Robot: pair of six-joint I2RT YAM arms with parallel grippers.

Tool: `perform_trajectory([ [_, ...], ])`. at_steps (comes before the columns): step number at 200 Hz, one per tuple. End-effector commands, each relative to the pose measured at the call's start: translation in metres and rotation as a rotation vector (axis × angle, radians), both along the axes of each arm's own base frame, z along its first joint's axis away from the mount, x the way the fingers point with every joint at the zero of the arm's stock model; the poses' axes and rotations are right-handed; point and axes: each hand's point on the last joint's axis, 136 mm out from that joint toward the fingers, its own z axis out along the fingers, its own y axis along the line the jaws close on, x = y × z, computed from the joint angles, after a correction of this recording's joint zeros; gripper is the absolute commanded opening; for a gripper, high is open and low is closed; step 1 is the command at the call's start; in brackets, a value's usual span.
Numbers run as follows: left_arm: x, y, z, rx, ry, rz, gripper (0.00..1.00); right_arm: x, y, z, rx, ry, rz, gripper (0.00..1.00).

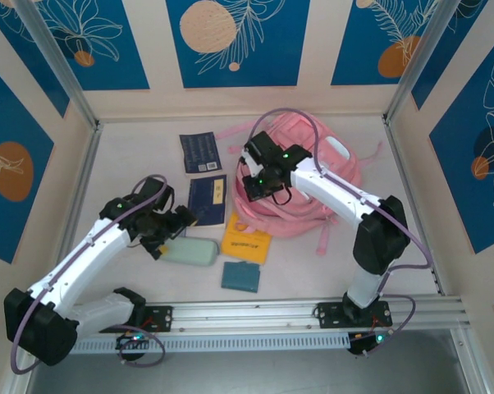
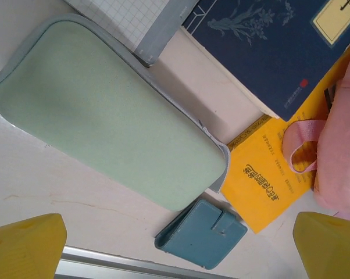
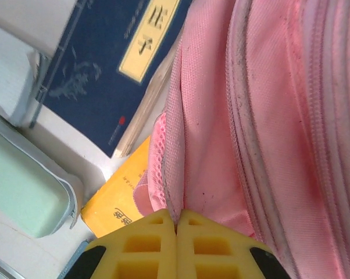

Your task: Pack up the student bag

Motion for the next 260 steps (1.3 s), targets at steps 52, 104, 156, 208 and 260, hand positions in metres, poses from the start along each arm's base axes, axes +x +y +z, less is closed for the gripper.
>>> perform_trajectory([
  [52, -0.013, 0.000, -0.030, -0.078, 0.055, 0.093, 0.99, 0.006, 0.024, 0.039, 0.193, -0.006, -0.204, 0.00],
  [104, -0.039, 0.025, -0.053, -0.023, 0.137, 0.296, 0.99, 0.015, 0.018, 0.046, 0.253, 0.001, -0.372, 0.00],
  [156, -0.020, 0.020, -0.073, -0.022, 0.164, 0.389, 1.00, 0.013, 0.010, 0.043, 0.317, -0.062, -0.391, 0.00],
  [208, 0.017, 0.002, -0.083, -0.030, 0.149, 0.382, 1.00, 0.003, -0.005, 0.031, 0.373, -0.035, -0.397, 0.00],
  [260, 0.010, 0.003, -0.110, 0.020, 0.242, 0.396, 1.00, 0.003, -0.030, 0.035, 0.396, -0.042, -0.443, 0.00],
])
